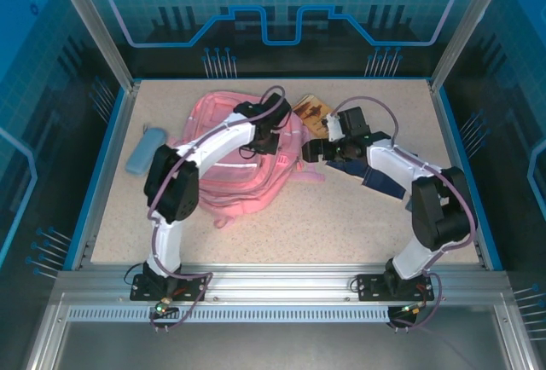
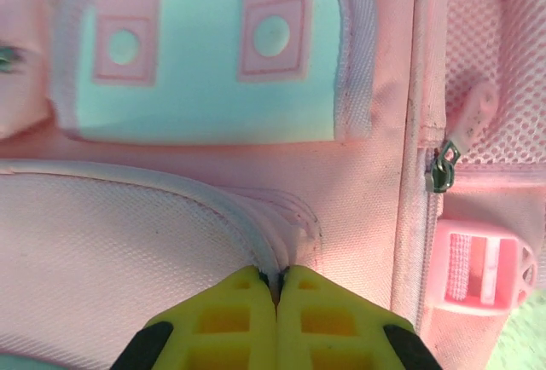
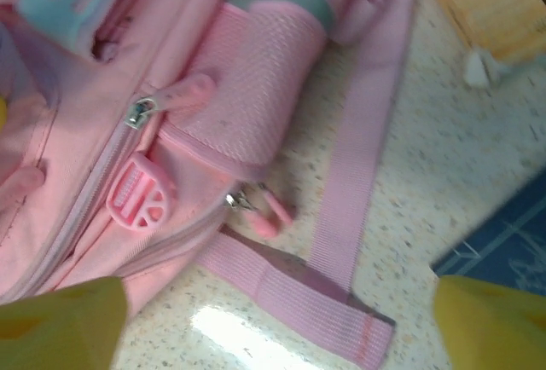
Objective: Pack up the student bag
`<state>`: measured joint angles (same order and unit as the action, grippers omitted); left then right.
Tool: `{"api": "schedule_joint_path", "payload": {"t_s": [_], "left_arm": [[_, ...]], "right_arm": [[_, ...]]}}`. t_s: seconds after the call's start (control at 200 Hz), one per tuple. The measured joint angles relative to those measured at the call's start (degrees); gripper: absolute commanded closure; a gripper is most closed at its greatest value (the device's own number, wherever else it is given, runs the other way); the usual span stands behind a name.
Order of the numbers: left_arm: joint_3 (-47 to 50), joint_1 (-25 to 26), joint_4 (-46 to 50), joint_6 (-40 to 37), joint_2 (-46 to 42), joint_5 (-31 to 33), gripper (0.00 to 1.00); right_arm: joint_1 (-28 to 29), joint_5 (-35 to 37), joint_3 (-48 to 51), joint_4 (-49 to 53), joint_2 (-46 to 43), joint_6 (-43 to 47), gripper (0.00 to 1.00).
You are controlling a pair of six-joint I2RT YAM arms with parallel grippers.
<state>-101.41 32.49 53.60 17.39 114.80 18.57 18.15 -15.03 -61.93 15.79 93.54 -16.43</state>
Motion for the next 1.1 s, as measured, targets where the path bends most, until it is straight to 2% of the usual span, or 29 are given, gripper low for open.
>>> {"api": "schedule_joint_path", "payload": {"t_s": [0.175,0.38,0.725,1.101], "left_arm": [[0.00,-1.79,1.16,-3.50,-6.78,-2.32,1.00],[0.33,-2.99,1.53,-5.40,-8.79,-5.07,1.00],[0.37,-3.74,1.66,-5.35,-8.81,-6.45,1.00],[0.31,-4.57,2.27,-5.29,-9.57,-7.28,1.00]], "right_arm": [[0.17,-9.11,1.20,-3.28,-1.16,3.89,0.49],[0.87,-15.63,1.09,-4.79,0.26,5.46,0.62],[1.27,-20.20,1.62,-8.31,1.57,5.90,0.68],[3.72,-17.70,8.68,-15.82,1.27,7.30,0.68]]}}
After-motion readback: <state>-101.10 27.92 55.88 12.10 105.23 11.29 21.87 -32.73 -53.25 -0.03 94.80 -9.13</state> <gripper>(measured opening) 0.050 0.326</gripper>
